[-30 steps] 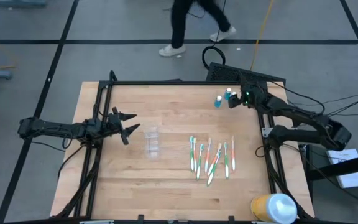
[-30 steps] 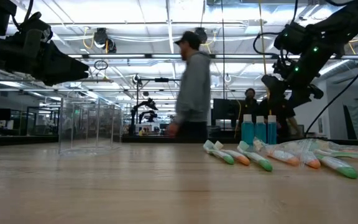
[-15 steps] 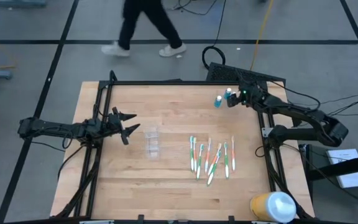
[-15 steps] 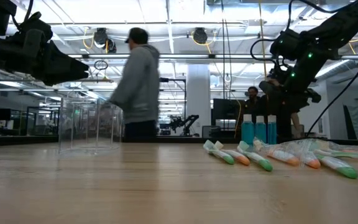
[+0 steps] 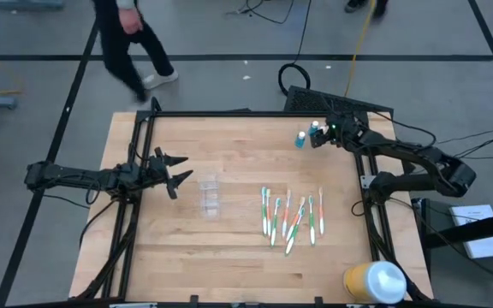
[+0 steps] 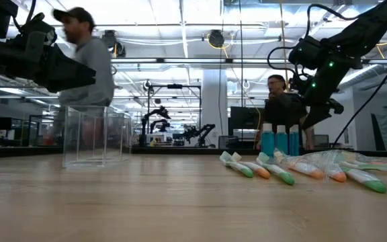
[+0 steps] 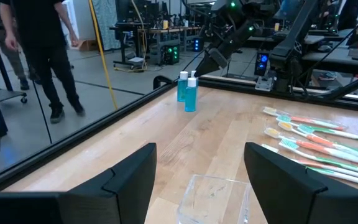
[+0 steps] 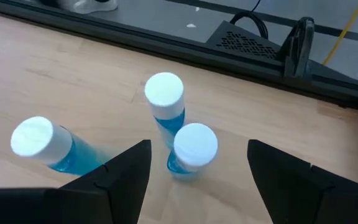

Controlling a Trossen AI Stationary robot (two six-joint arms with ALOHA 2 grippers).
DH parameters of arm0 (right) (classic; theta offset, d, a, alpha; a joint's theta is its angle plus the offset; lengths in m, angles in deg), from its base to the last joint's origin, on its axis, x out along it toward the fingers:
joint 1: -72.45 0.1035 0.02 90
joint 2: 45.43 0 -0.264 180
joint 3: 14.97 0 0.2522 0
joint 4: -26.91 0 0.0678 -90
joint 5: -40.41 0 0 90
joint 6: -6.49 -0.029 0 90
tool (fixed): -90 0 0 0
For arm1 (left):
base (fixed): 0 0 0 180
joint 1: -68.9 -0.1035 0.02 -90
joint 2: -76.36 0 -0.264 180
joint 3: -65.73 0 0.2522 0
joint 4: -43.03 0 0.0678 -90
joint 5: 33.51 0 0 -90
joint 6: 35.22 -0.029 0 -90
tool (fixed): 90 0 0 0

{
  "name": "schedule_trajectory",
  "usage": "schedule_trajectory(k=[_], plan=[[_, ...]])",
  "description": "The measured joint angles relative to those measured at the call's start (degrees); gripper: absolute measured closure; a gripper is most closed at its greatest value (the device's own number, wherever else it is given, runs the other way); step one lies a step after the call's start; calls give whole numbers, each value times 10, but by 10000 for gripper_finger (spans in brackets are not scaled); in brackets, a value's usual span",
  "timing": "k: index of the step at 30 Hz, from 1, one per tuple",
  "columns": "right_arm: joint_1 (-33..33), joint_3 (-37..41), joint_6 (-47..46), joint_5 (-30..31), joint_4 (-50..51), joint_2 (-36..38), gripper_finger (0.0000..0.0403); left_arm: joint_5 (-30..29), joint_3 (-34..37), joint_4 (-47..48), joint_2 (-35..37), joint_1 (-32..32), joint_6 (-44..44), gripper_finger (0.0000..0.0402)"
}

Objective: Pick & Place toothbrushing station
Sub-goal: Put the blue mouthwash in the transparent organizer

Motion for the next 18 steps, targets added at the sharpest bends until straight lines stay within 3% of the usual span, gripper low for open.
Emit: schedule_trajectory(k=[18], plan=[[10, 15, 22, -2, 2, -5, 145, 0, 0, 0, 0, 0, 0, 151]])
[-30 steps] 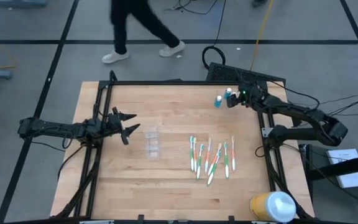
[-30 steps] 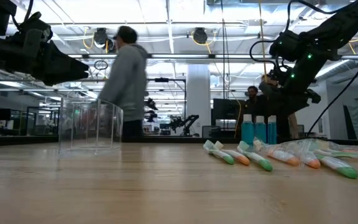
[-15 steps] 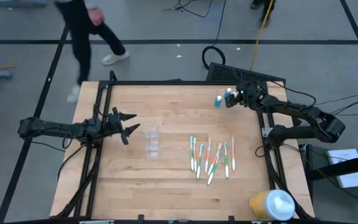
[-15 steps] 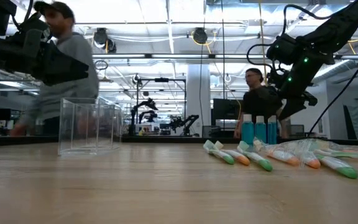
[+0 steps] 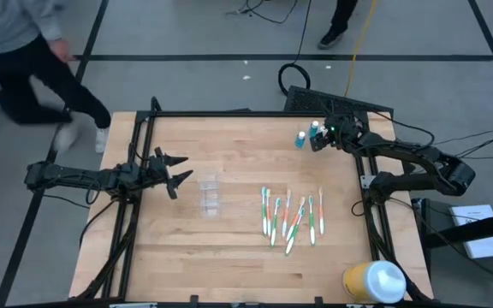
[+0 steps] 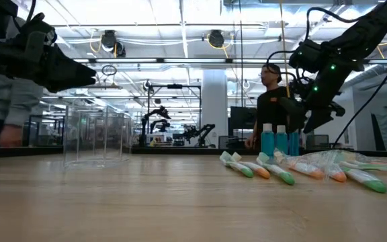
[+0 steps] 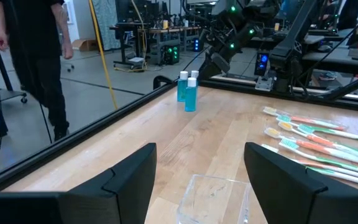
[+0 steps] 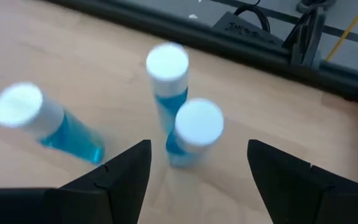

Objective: Pick & Place toothbrushing station
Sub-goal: Put the blue mouthwash in the transparent organizer

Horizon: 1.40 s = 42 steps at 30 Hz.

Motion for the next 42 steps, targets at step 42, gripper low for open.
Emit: schedule_trajectory(k=[42], plan=[[153, 236, 91, -11, -476, -22, 145, 0, 0, 0, 0, 0, 0, 151]])
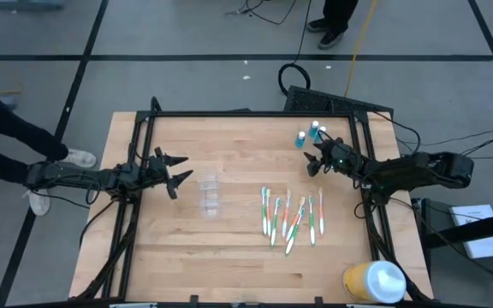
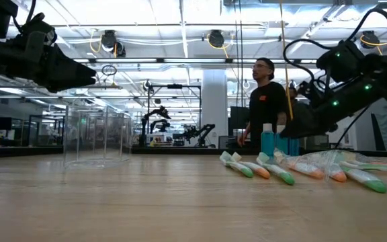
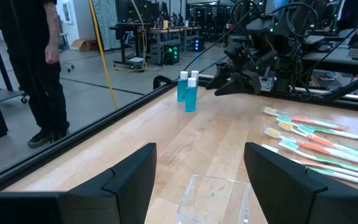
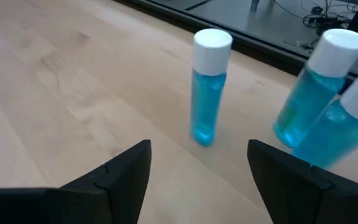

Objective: Pick & Place toothbrushing station
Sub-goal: Put the blue mouthwash in the transparent organizer

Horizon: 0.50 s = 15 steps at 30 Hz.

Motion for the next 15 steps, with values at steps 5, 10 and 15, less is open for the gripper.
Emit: schedule_trajectory(k=[5, 10, 15], plan=[[0, -1, 18, 8, -83, -76, 145, 0, 0, 0, 0, 0, 0, 151], [-4, -24, 46, 15, -132, -157, 145, 0, 0, 0, 0, 0, 0, 151], [-18, -57, 61, 13, -161, -217, 145, 0, 0, 0, 0, 0, 0, 151]])
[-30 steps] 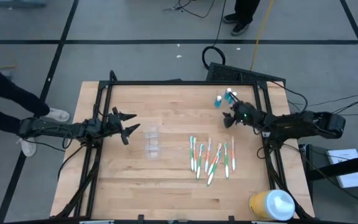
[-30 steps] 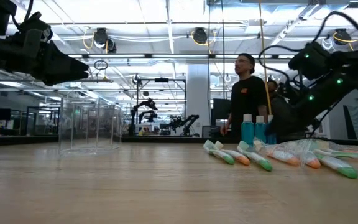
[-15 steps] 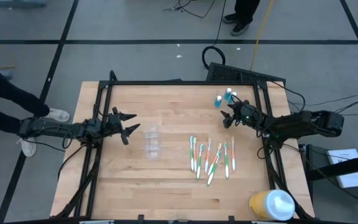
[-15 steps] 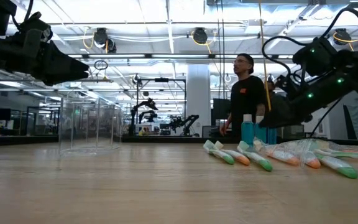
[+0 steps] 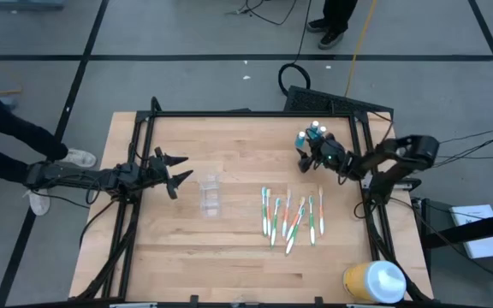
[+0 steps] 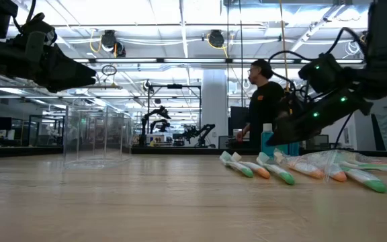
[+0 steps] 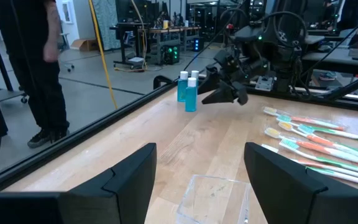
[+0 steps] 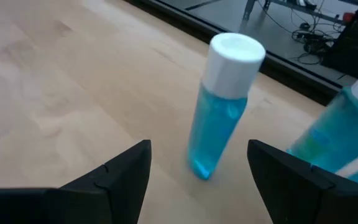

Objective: Pick & Place toothbrushing station
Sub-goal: Put the blue mouthwash in the transparent organizer

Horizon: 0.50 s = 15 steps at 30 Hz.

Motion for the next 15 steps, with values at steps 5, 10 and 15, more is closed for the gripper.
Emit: schedule_trajectory(k=[5, 10, 15], plan=[[-17, -26, 1, -1, 0, -36, 145, 0, 0, 0, 0, 0, 0, 151], [-25, -43, 5, -9, 0, -56, 145, 0, 0, 0, 0, 0, 0, 151], [-29, -55, 17, -32, -2, -70, 146, 0, 0, 0, 0, 0, 0, 151]])
